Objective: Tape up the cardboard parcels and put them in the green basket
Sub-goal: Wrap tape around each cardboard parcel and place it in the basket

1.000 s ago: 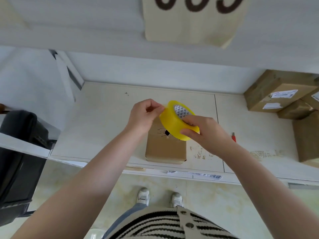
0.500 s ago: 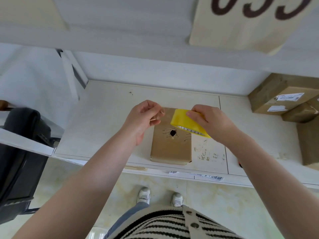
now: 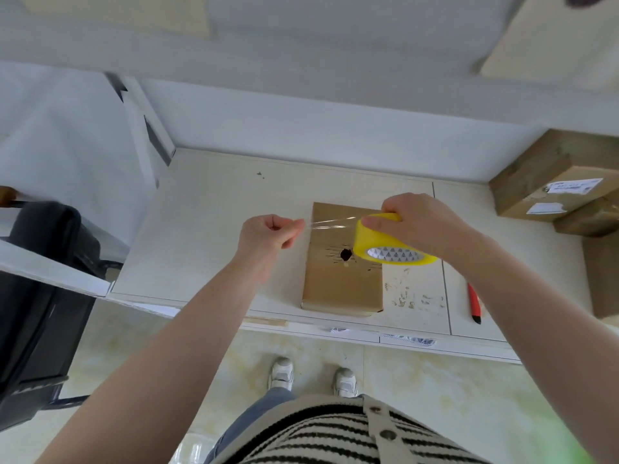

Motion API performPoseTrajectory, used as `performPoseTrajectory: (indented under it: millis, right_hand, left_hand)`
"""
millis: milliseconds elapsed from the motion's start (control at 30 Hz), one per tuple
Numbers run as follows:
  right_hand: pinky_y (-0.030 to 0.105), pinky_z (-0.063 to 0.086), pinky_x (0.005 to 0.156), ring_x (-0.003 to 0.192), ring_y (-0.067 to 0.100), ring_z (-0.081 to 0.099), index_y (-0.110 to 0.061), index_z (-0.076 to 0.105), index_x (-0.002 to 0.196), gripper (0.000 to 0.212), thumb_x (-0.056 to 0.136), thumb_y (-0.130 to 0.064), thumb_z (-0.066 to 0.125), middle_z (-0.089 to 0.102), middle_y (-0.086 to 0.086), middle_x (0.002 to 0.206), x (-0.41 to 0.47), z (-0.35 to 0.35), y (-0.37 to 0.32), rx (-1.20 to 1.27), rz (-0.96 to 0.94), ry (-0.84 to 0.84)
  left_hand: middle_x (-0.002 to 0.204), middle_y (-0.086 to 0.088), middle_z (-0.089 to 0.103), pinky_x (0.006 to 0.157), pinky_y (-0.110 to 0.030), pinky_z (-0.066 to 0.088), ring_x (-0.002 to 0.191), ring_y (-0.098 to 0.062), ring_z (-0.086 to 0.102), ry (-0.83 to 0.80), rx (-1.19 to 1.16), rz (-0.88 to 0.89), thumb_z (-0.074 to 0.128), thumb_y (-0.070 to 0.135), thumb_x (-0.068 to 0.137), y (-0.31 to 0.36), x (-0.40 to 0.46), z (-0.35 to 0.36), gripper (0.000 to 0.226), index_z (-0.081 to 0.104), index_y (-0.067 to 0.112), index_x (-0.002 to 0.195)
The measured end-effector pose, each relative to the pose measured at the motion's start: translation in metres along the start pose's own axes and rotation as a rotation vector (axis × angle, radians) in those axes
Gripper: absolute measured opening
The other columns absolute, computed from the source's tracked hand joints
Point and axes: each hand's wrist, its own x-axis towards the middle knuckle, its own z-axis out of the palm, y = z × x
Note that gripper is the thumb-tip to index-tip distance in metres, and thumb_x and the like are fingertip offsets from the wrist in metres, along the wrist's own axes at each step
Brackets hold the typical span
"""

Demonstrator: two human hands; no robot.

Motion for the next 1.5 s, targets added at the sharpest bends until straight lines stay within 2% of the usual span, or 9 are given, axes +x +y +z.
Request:
performPoseTrajectory:
  millis: [100,467,733,833,933,1033,1233,1300,1500]
  right_hand:
    - [0.026,0.028,0.052,0.063,0.013,0.052,-0.017,0.055,0.071,0.059,0.081,-0.074,0.047,0.056,-0.001,0.069,0.005,0.011,-0.004,-0.046,0.054,0.002]
    - [0.027,0.033,0.055,0.065,0.016,0.054,-0.015,0.059,0.081,0.052,0.088,-0.066,0.047,0.056,-0.003,0.068,0.017,0.023,-0.026,-0.185,0.074,0.023]
    - [0.027,0.031,0.054,0.067,0.019,0.054,-0.013,0.062,0.085,0.048,0.089,-0.06,0.049,0.055,-0.002,0.068,0.013,0.025,-0.028,-0.198,0.104,0.04]
    - [0.027,0.031,0.053,0.067,0.021,0.054,-0.015,0.056,0.077,0.047,0.089,-0.06,0.049,0.053,-0.002,0.066,0.015,0.026,-0.031,-0.216,0.095,0.035]
    - [0.026,0.031,0.051,0.059,0.017,0.05,-0.016,0.047,0.067,0.048,0.089,-0.06,0.049,0.051,-0.002,0.062,0.018,0.027,-0.032,-0.219,0.099,0.04]
    - [0.024,0.028,0.049,0.057,0.013,0.048,-0.017,0.051,0.069,0.047,0.088,-0.06,0.048,0.053,-0.002,0.063,0.02,0.028,-0.031,-0.218,0.105,0.055]
    - [0.025,0.028,0.049,0.06,0.015,0.051,-0.016,0.058,0.078,0.046,0.087,-0.059,0.047,0.056,-0.002,0.068,0.022,0.031,-0.033,-0.251,0.118,0.048]
    - [0.025,0.03,0.05,0.062,0.017,0.054,-0.016,0.058,0.077,0.046,0.088,-0.059,0.047,0.057,-0.002,0.067,0.022,0.031,-0.033,-0.256,0.117,0.044]
    - [0.027,0.034,0.054,0.069,0.021,0.057,-0.015,0.059,0.079,0.045,0.089,-0.058,0.047,0.057,-0.001,0.068,0.019,0.03,-0.035,-0.266,0.113,0.033]
  left_hand:
    - [0.055,-0.001,0.058,0.068,-0.029,0.048,0.054,-0.015,0.049,0.014,0.007,-0.053,0.079,0.012,0.082,-0.026,0.006,0.007,0.027,0.059,0.011,0.063]
    - [0.056,0.007,0.066,0.064,-0.019,0.048,0.052,-0.007,0.059,-0.012,-0.009,-0.168,0.083,0.023,0.078,-0.066,0.035,0.014,0.022,0.066,0.015,0.067]
    - [0.068,0.0,0.064,0.066,-0.019,0.054,0.06,-0.01,0.06,-0.123,-0.175,-0.403,0.082,0.024,0.079,-0.069,0.045,0.016,0.021,0.064,0.014,0.073]
    - [0.081,0.002,0.055,0.079,-0.026,0.052,0.073,-0.014,0.054,-0.075,-0.016,-0.32,0.081,0.029,0.081,-0.07,0.046,0.013,0.031,0.052,0.018,0.085]
    - [0.077,0.003,0.041,0.064,-0.017,0.036,0.067,-0.014,0.04,-0.022,0.135,-0.022,0.078,0.023,0.084,-0.072,0.04,0.014,0.037,0.041,0.02,0.077]
    - [0.077,-0.001,0.042,0.053,-0.009,0.033,0.065,-0.013,0.043,-0.007,0.173,0.159,0.075,0.016,0.085,-0.075,0.036,0.015,0.038,0.039,0.018,0.071]
    - [0.061,0.011,0.051,0.07,-0.026,0.032,0.061,-0.008,0.048,-0.078,-0.199,-0.066,0.066,0.0,0.088,-0.083,0.033,0.024,0.038,0.043,0.021,0.067]
    - [0.062,0.015,0.059,0.071,-0.024,0.036,0.058,-0.003,0.055,-0.1,-0.298,-0.12,0.066,0.0,0.088,-0.084,0.032,0.025,0.035,0.048,0.022,0.067]
    - [0.074,0.015,0.067,0.079,-0.021,0.039,0.07,0.003,0.058,-0.13,-0.109,-0.105,0.071,0.018,0.089,-0.081,0.031,0.018,0.016,0.065,0.026,0.076]
